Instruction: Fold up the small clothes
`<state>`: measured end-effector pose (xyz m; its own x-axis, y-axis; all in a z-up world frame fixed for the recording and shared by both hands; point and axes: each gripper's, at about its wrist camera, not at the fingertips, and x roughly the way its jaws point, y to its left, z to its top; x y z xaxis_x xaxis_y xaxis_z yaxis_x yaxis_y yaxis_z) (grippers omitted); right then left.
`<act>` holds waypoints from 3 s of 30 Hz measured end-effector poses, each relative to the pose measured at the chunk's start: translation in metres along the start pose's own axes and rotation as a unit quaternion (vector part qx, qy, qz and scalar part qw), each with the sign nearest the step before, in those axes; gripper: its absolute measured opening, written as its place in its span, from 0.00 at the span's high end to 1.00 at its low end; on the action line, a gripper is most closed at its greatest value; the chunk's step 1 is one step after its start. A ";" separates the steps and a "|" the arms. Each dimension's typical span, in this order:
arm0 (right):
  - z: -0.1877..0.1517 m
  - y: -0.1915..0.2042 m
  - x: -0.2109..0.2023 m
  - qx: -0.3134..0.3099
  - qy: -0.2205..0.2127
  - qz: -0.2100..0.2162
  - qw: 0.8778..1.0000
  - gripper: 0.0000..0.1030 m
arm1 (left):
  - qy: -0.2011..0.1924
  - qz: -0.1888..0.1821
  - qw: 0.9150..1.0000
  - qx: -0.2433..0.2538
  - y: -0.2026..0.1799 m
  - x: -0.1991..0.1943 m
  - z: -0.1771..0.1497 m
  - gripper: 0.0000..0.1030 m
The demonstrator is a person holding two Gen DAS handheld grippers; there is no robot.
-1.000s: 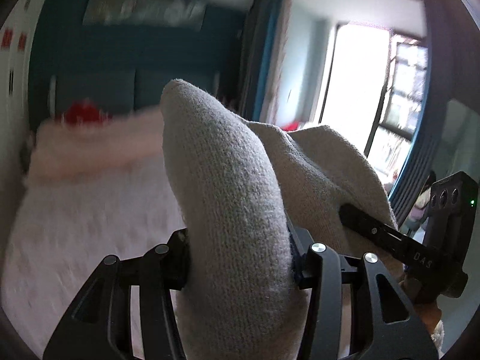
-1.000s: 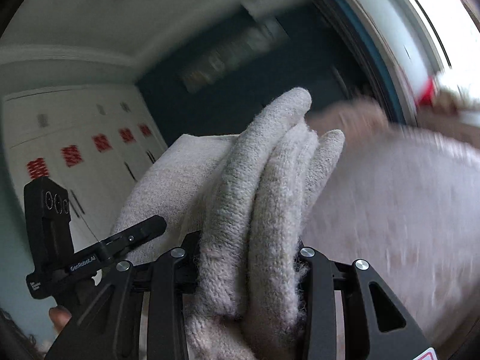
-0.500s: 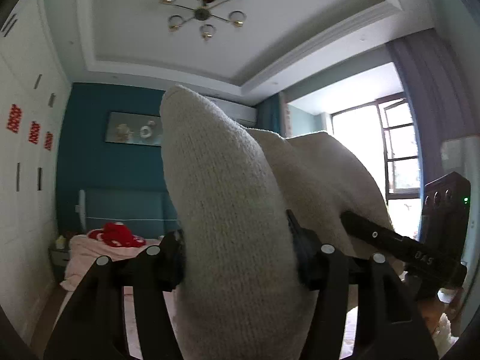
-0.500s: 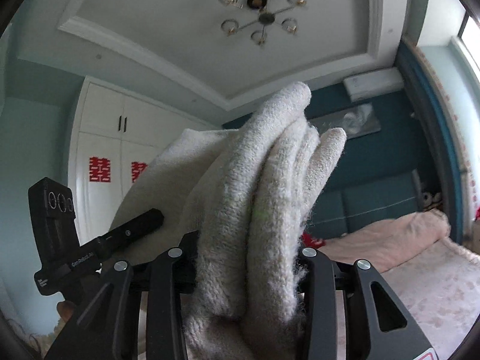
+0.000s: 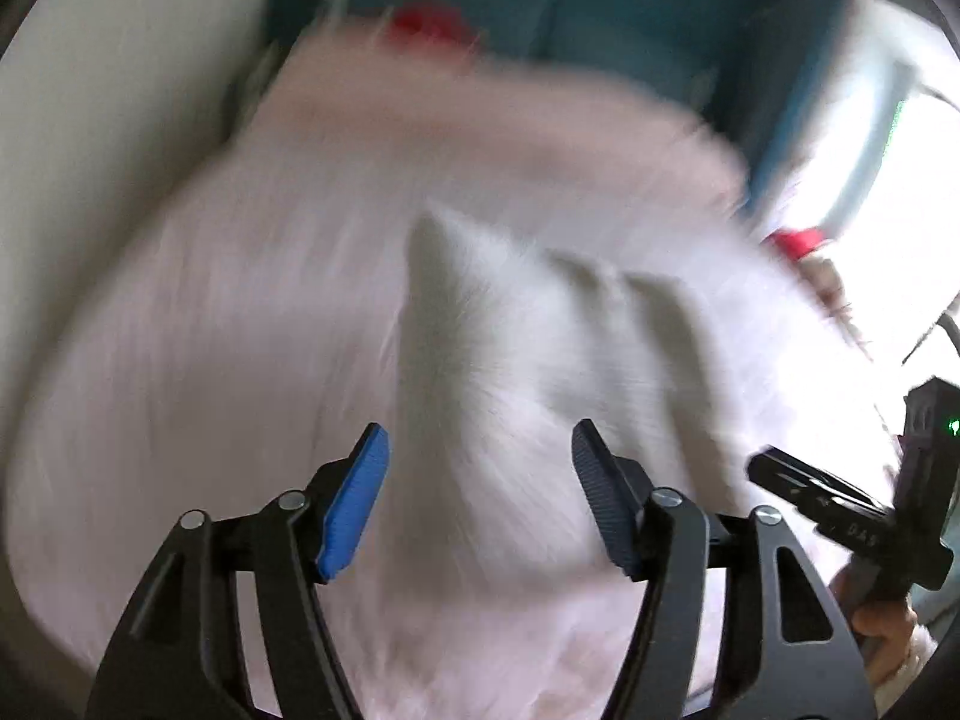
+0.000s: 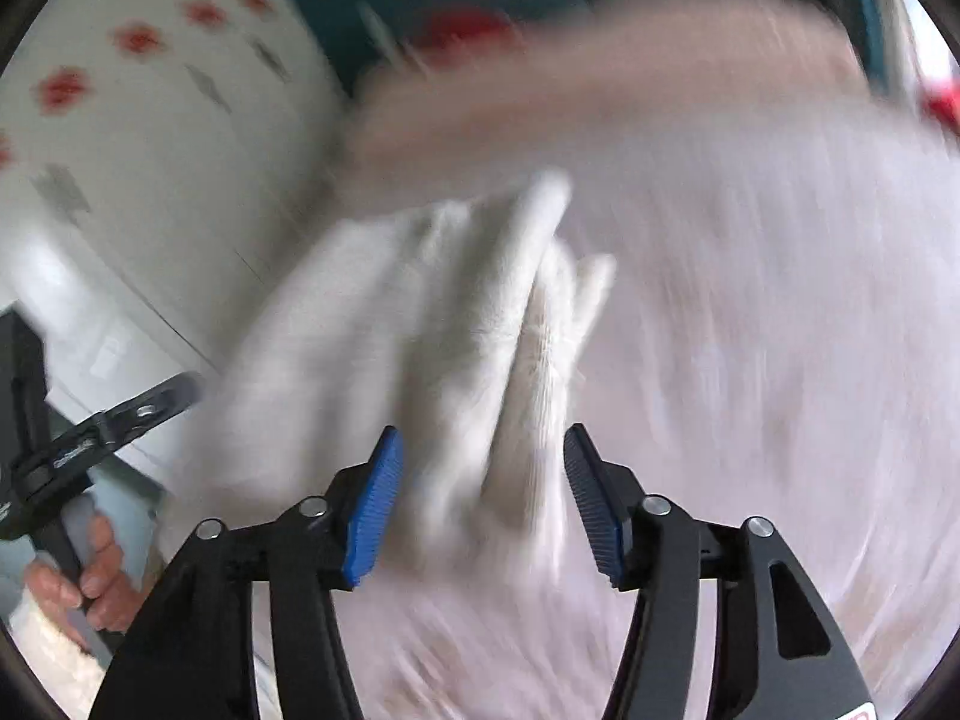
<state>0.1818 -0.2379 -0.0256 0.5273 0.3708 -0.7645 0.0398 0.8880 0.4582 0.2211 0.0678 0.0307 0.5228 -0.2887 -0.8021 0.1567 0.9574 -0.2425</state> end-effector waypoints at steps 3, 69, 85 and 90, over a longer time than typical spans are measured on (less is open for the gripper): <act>-0.036 -0.027 0.007 0.053 0.012 0.015 0.998 0.49 | 0.028 -0.016 0.997 -0.073 0.036 0.020 -0.040 0.40; -0.066 0.092 -0.025 -0.060 0.019 -0.108 0.992 0.69 | 0.041 0.166 0.981 0.093 -0.049 0.001 -0.090 0.43; -0.108 0.080 -0.091 -0.024 -0.087 -0.186 0.978 0.23 | -0.038 0.170 0.978 0.114 -0.096 -0.058 -0.119 0.18; -0.119 0.076 -0.102 -0.026 -0.109 -0.204 0.973 0.16 | -0.048 0.160 0.981 0.102 -0.104 -0.064 -0.130 0.14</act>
<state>0.0297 -0.1764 0.0332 0.6439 -0.0766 -0.7613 0.2433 0.9638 0.1089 0.0623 -0.0138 0.0362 0.6482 0.0190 -0.7613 0.1300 0.9823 0.1352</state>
